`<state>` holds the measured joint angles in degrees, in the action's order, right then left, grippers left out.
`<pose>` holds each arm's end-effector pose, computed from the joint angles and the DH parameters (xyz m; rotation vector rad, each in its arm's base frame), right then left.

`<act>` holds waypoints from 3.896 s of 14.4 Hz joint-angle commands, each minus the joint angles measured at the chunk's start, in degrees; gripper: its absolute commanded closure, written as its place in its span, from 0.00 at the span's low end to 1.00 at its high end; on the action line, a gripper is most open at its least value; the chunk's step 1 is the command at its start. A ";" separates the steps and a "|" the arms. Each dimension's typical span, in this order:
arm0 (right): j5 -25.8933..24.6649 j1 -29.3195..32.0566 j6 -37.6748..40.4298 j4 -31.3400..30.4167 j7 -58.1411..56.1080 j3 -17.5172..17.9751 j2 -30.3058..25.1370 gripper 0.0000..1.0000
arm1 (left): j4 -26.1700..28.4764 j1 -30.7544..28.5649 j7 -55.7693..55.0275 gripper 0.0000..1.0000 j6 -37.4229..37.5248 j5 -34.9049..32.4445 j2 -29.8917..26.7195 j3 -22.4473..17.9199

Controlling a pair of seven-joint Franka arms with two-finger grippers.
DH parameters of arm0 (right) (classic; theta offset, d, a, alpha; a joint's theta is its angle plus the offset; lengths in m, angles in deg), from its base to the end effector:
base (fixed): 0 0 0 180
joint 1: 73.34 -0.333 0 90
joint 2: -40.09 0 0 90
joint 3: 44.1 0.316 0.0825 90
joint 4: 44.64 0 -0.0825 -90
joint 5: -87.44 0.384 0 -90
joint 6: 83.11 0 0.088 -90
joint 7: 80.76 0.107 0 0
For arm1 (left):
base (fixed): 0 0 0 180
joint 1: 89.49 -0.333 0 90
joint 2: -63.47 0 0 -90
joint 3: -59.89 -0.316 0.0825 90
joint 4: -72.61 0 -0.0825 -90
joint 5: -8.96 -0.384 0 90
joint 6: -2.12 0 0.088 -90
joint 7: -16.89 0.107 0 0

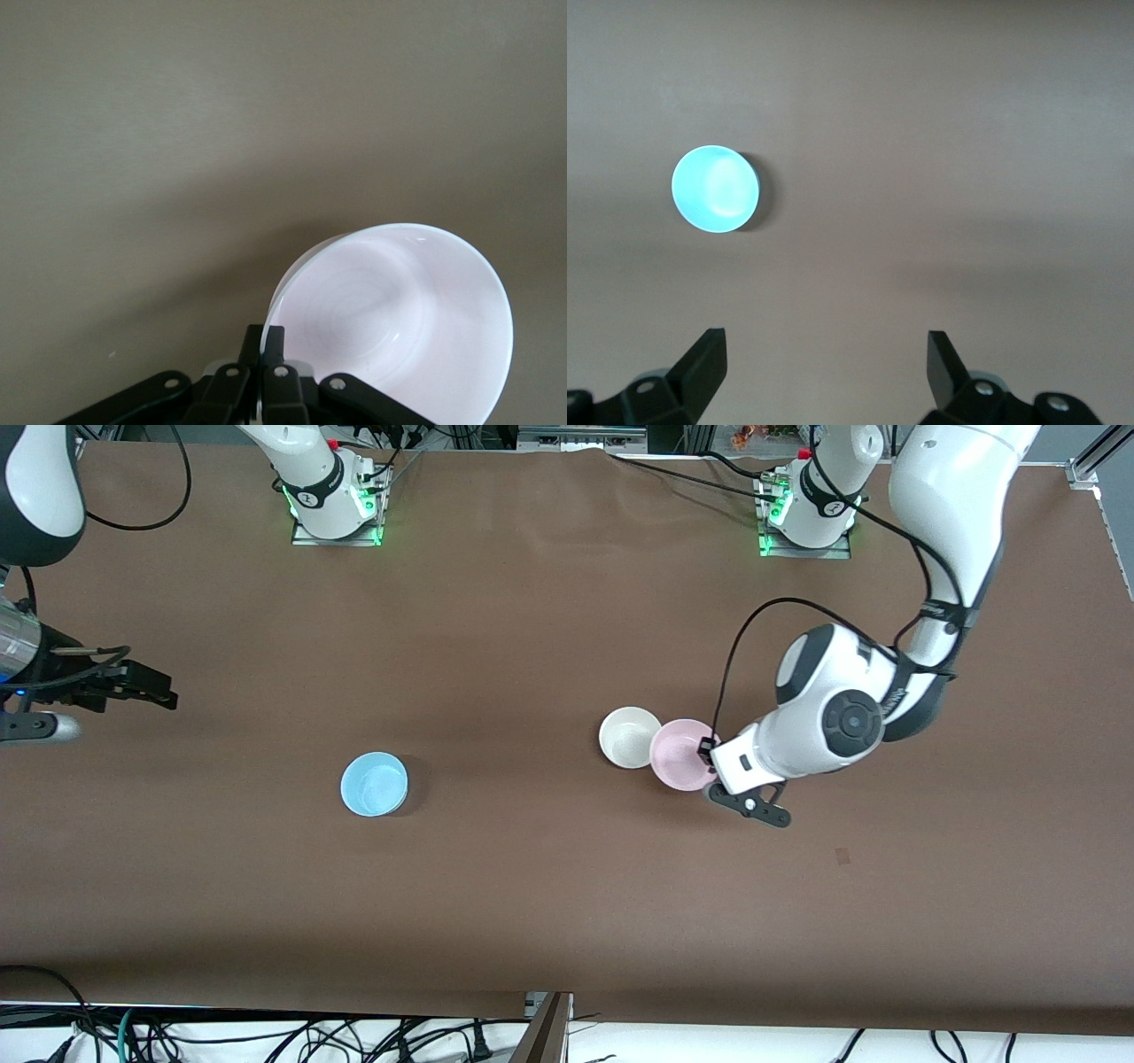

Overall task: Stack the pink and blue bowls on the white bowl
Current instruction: 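Carry the pink bowl with the left gripper onto the white bowl, then release the pink bowl while the right gripper reaches the blue bowl, then grasp the blue bowl rim with the right gripper while the left gripper withdraws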

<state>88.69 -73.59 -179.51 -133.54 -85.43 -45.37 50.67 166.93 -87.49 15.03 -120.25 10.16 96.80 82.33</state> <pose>0.6135 -0.0078 0.5351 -3.1189 -0.0951 0.0824 0.6281 -0.2518 0.2930 2.8857 -0.4790 -0.1497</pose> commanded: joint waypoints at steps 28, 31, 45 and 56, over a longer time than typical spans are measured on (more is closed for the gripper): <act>1.82 -5.82 -40.26 -16.40 -0.07 3.73 20.00 0.01 | 9.21 7.67 -7.71 1.00 -13.42 -1.81 1.82 -0.38; 2.17 -5.82 -40.44 -15.34 0.10 3.91 21.58 0.15 | 9.13 7.67 -7.80 0.67 -13.42 -1.81 1.65 -0.38; 4.90 -7.41 -42.99 -15.16 0.46 3.91 23.87 0.43 | 8.33 1.79 -12.99 0.00 0.27 -1.73 -10.81 -0.38; 4.81 -9.77 -29.76 -7.55 5.87 3.91 22.73 1.00 | -10.97 -11.84 -7.54 0.00 35.95 -4.27 -21.55 -0.64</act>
<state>92.82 -81.33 -216.66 -146.31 -83.83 -41.41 73.71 162.69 -97.29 5.08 -90.55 6.85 74.31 81.35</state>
